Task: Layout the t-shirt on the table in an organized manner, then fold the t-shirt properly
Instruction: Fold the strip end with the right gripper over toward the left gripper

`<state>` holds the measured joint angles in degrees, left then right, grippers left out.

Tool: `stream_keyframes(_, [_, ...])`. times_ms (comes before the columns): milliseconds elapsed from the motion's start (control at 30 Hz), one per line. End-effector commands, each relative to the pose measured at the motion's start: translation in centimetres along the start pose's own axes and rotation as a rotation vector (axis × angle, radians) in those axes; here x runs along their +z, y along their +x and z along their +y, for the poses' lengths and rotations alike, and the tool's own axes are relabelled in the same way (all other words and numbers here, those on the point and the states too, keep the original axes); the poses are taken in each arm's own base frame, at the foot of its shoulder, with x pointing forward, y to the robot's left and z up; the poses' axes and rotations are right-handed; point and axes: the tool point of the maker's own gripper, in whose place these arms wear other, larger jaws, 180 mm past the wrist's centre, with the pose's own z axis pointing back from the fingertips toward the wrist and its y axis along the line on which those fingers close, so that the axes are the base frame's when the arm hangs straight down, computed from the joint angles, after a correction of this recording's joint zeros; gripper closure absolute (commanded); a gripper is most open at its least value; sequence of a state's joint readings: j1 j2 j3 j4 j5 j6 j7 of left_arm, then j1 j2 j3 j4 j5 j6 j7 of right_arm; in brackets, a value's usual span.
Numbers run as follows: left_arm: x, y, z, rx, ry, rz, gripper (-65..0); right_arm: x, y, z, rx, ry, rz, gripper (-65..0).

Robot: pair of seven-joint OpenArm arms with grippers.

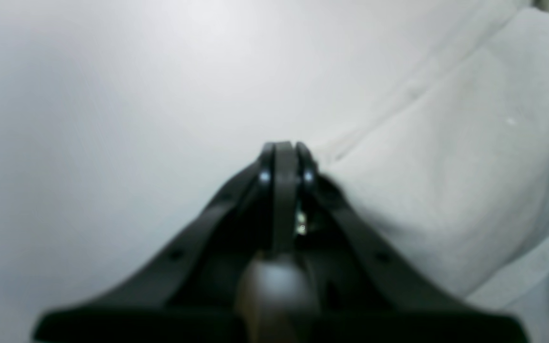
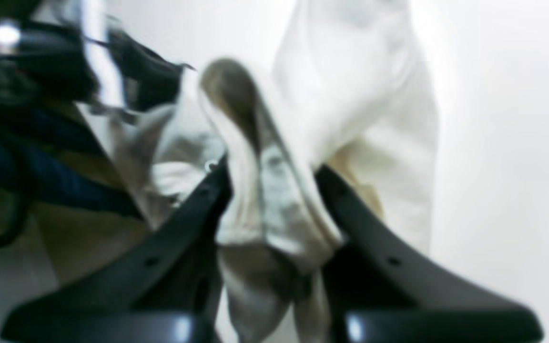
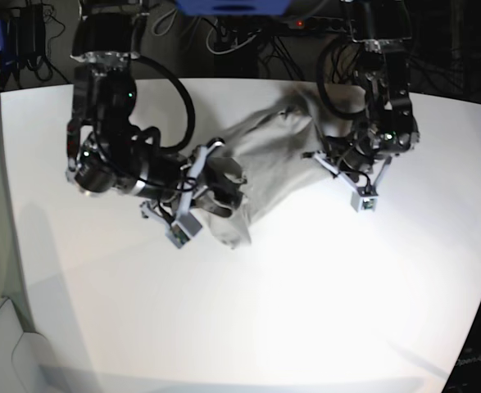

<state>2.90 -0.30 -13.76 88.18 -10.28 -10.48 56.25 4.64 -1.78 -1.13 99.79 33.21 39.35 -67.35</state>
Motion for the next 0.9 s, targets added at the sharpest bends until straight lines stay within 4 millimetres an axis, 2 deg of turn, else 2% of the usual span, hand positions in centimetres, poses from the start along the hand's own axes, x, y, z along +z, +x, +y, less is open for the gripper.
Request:
stream_keyframes(0, [0.2, 0.4, -0.3, 0.010, -0.002, -0.014, 0.0, -0.2, 1.6, 0.6, 0.027, 0.021, -0.054, 0.0])
stream_keyframes(167, [0.1, -0.7, -0.4, 0.018, -0.004, 0.004, 0.0, -1.9, 1.5, 2.4, 0.092, 0.049, -0.030, 0.0])
stream_keyframes(433, [0.2, -0.7, -0.2, 0.022, -0.001, 0.004, 0.0, -3.5, 1.1, 5.2, 0.185, 0.095, 0.012, -1.4])
stream_keyframes(533, [0.1, -0.7, -0.3, 0.023, -0.004, 0.004, 0.0, -4.2, 0.7, 6.1, 0.189, 0.126, 0.023, -8.5])
stream_keyframes(733, [0.2, -0.7, -0.2, 0.025, -0.001, 0.004, 0.0, -4.8, 0.3, 7.7, 0.219, 0.170, 0.040, -31.0])
stream_keyframes(800, [0.2, -0.7, -0.1, 0.023, 0.002, 0.004, 0.0, -4.6, 1.2, 7.8, 0.234, 0.168, 0.020, -37.3])
stream_keyframes(867, [0.2, -0.7, 0.0, 0.021, 0.004, 0.004, 0.0, -4.1, 3.1, 8.1, 0.266, 0.160, -0.028, -40.6])
